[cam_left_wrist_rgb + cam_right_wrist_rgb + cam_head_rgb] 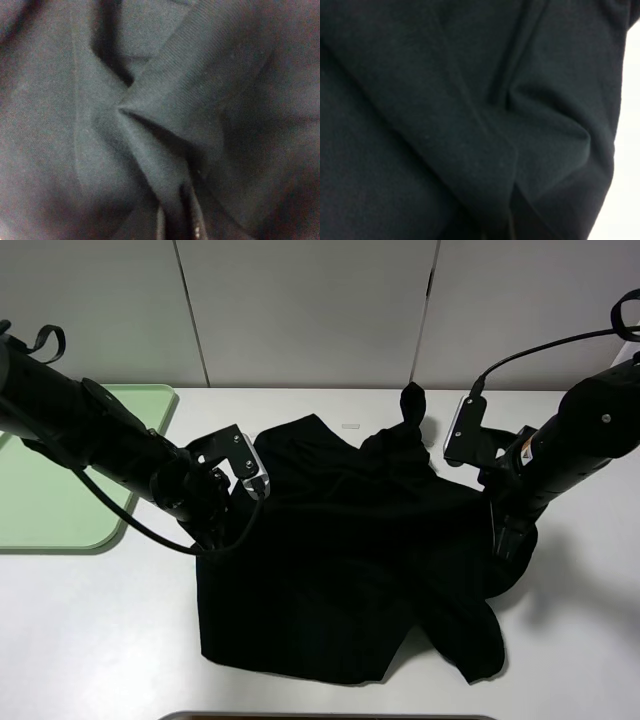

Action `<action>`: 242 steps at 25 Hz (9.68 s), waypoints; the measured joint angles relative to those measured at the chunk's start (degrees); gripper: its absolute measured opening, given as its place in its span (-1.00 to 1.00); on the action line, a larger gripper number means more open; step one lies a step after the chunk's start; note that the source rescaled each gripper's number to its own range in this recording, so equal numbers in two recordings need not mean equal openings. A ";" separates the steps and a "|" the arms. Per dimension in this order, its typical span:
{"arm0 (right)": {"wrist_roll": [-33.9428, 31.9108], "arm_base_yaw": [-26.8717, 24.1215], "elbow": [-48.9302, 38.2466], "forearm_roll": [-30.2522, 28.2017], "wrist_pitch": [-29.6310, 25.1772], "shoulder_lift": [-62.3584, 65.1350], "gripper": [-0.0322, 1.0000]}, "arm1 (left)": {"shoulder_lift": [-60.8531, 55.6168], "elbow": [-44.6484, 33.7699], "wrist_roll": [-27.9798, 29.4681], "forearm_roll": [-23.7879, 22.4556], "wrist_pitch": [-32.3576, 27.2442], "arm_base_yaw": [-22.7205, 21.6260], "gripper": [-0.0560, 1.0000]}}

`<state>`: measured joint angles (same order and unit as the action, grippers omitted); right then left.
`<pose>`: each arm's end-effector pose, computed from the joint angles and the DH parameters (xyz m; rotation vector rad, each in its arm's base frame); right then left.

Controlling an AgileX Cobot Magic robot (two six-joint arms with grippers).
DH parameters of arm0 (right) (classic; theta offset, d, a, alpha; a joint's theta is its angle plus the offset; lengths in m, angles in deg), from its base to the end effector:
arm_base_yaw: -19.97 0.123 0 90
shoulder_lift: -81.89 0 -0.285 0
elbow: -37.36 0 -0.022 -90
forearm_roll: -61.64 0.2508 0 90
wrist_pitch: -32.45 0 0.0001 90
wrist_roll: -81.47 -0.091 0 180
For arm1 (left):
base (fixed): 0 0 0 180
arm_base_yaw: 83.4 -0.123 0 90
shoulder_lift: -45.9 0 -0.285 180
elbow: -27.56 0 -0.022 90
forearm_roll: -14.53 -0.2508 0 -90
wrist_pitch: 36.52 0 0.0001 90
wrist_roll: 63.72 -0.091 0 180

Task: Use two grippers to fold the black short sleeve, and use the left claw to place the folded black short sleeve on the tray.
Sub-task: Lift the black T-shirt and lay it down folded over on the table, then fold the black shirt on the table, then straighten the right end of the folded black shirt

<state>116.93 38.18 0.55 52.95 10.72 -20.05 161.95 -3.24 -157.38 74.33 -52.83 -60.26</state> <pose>0.2595 0.0800 0.1422 -1.4312 2.4203 -0.1841 0.2834 -0.1452 0.1009 1.3610 2.3044 -0.2677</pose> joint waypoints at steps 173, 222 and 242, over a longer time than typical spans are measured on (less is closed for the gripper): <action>-30.70 -1.35 9.95 -2.76 -11.28 30.68 1.00 | -108.69 -18.05 87.16 -56.85 -44.17 -5.77 1.00; -19.97 -8.83 26.94 9.03 -8.97 -14.54 1.00 | -108.69 -18.04 87.40 -65.37 -44.00 -5.77 1.00; -32.04 -14.00 26.09 3.34 -17.19 -17.50 1.00 | -108.69 -18.04 87.44 -65.54 -43.94 -5.77 1.00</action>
<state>84.89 24.17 26.64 56.30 -6.47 -37.55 53.27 -21.28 -69.94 8.78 -96.77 -66.02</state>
